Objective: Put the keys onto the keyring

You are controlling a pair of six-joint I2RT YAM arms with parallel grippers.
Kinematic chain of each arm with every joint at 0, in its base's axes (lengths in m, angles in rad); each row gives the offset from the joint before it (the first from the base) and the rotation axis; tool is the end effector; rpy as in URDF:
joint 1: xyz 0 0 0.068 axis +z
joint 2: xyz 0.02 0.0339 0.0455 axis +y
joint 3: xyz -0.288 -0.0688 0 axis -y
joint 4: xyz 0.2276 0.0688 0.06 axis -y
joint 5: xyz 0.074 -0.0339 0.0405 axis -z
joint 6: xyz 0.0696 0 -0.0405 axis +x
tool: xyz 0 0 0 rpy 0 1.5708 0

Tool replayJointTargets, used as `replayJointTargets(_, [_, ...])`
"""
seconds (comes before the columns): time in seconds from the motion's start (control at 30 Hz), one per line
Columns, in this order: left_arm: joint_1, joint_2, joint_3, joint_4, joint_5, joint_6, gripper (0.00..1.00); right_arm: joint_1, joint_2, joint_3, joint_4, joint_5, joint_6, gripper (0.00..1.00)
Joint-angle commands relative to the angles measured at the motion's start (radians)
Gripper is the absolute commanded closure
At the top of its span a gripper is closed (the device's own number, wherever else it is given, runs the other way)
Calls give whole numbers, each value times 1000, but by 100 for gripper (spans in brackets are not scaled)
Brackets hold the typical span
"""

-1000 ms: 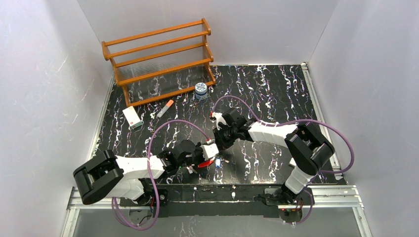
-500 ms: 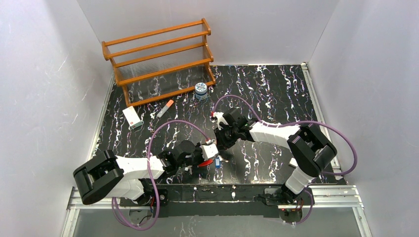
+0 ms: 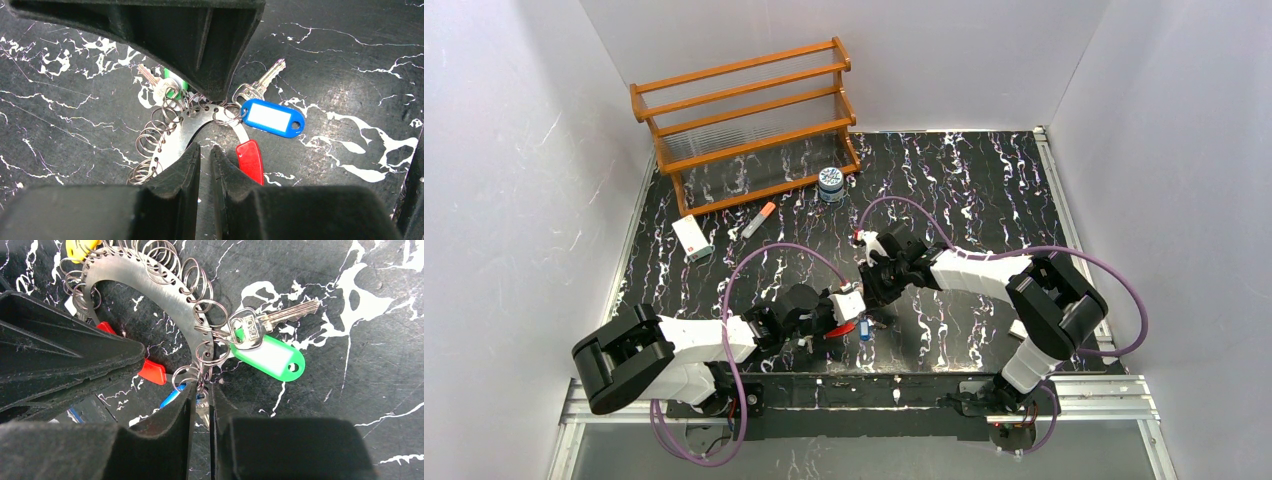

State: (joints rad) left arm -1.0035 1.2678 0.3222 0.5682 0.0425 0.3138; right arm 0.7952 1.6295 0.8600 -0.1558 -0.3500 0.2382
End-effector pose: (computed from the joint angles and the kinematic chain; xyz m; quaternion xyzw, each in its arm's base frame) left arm 0.1315 -0.2119 0.1861 0.5156 0.6467 -0.2065 0.5228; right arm 0.2112 0.2495 0.1744 -0.3098 0.8827 0.2979 0.1900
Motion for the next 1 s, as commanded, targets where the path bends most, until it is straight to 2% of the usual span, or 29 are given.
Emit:
replayJointTargets(0.0, [-4, -15, 0, 5, -7, -4, 87, 7, -12, -9, 34, -34, 18, 77])
replayJointTargets(0.33, [-3, -19, 1, 6, -12, -1, 87, 9, 21, 16, 43, -17, 24, 79])
replayJointTargets(0.47, [-4, -23, -2, 5, -15, -3, 87, 9, 28, 30, 23, 3, 13, 85])
replayJointTargets(0.6, [-3, -26, -3, 5, -18, -5, 87, 9, 26, 27, 9, 8, 8, 99])
replayJointTargets(0.97, [-3, -62, 10, 6, -18, -31, 87, 9, -126, 39, -39, -43, -118, 99])
